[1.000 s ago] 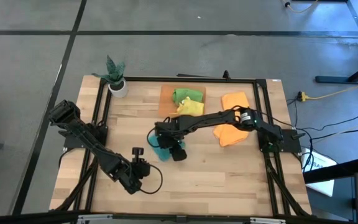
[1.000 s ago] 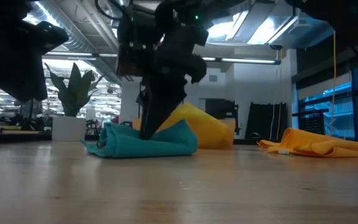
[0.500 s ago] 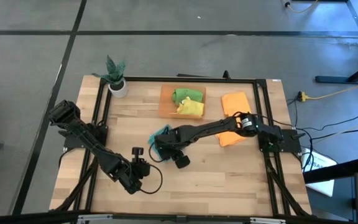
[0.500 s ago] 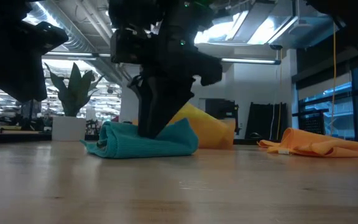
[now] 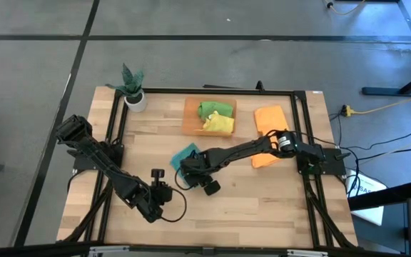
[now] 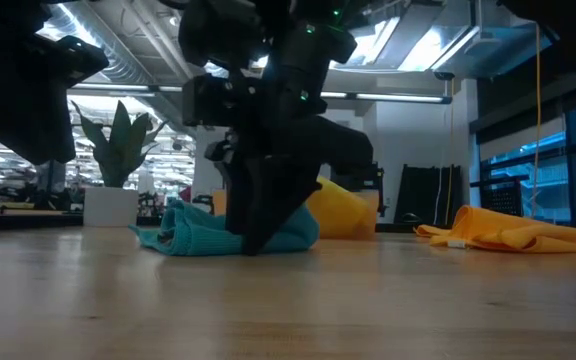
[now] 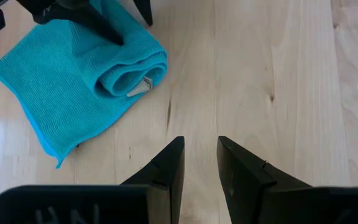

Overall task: Roll microfiber towels into tight, uniform cylinder then place into a basket
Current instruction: Roll the blue microfiber cloth

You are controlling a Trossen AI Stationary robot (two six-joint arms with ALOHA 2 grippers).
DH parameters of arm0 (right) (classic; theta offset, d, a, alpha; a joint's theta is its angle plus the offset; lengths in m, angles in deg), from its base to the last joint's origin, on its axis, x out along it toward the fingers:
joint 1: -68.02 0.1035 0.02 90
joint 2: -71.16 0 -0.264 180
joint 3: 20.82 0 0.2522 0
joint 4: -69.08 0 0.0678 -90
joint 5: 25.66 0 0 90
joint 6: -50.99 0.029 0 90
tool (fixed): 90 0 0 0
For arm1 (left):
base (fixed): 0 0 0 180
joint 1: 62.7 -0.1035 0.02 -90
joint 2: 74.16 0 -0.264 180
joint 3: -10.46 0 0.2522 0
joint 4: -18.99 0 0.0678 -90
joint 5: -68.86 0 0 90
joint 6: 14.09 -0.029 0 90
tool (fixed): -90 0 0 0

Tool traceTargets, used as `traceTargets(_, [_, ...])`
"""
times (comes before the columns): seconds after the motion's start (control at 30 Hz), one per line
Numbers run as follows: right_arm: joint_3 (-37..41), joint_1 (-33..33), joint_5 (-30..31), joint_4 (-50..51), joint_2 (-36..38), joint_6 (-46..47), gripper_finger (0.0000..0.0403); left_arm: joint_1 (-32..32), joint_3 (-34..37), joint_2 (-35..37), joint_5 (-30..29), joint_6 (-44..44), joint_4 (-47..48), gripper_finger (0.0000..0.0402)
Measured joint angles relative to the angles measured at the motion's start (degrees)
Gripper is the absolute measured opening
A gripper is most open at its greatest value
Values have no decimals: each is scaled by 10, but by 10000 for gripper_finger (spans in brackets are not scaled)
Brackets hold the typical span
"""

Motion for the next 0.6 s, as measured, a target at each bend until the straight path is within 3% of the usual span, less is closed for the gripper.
traceTargets(0.33, [4, 0, 15, -14, -1, 24, 149, 0, 0, 0, 0, 2, 0, 86])
traceTargets(0.43, [4, 0, 20, -23, -2, 36, 112, 0, 0, 0, 0, 2, -1, 86])
traceTargets(0.6, [4, -2, 17, -26, -3, 45, 18, 0, 0, 0, 0, 2, -2, 86])
